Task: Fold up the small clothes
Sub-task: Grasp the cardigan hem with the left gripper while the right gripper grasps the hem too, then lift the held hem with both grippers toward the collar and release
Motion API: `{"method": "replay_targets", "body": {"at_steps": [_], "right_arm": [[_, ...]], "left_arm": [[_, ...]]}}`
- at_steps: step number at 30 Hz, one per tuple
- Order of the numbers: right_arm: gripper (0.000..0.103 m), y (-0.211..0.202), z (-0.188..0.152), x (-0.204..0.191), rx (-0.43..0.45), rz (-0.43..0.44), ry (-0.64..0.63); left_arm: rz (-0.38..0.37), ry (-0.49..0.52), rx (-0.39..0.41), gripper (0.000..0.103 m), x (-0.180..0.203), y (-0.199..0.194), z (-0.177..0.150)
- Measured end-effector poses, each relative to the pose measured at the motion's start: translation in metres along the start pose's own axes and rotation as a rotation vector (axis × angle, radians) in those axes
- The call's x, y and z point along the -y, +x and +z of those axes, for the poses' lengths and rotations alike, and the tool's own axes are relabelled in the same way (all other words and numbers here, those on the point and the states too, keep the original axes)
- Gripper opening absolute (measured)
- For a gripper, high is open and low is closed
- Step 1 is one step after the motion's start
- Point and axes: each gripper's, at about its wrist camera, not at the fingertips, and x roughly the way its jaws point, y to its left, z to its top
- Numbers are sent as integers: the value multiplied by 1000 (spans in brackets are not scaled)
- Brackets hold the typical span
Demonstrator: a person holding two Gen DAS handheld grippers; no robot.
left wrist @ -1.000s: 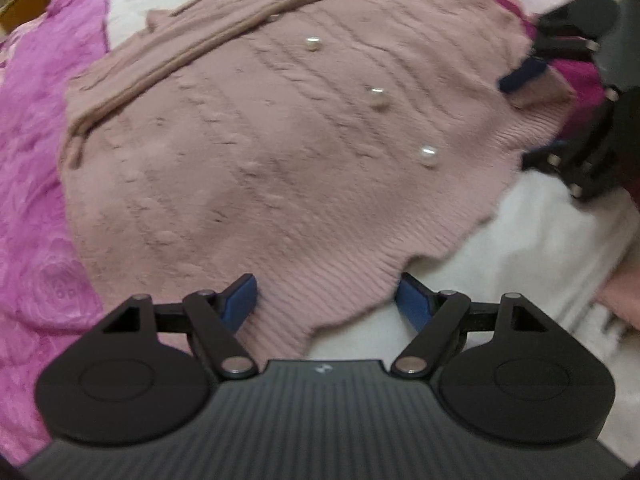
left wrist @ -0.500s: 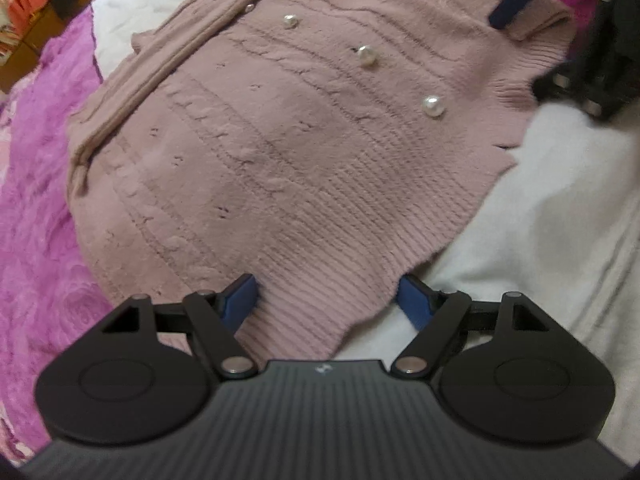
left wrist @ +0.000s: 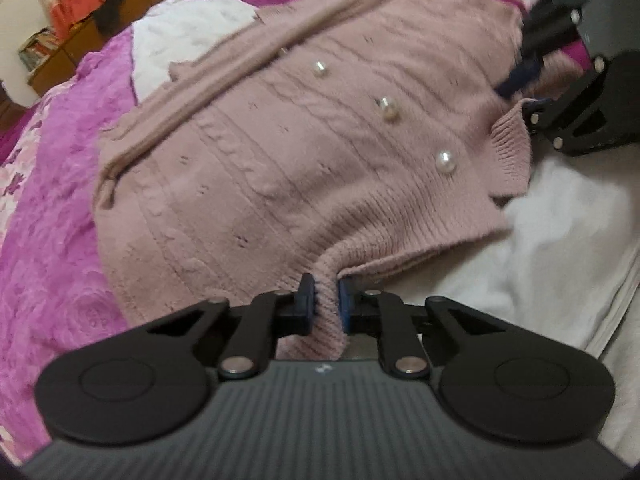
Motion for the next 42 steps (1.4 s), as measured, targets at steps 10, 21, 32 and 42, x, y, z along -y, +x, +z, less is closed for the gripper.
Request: {"method": "replay_targets", "body": {"at_steps": [10,21,32,42], "right_arm": [[8,-43,22,31,178,-11,111],[62,-48,11,13,138,161,147],[79,-2,24,-17,59,87,66],[14,-5,19,2,84,-157,111]], "left_arm": [[20,-166,157,14,-32,-35,25],[1,-231,186,14,-39,-44,28],[-5,-240,234,14,-41,-55,37],[15,-254,244,14,-44,-56,38]]}}
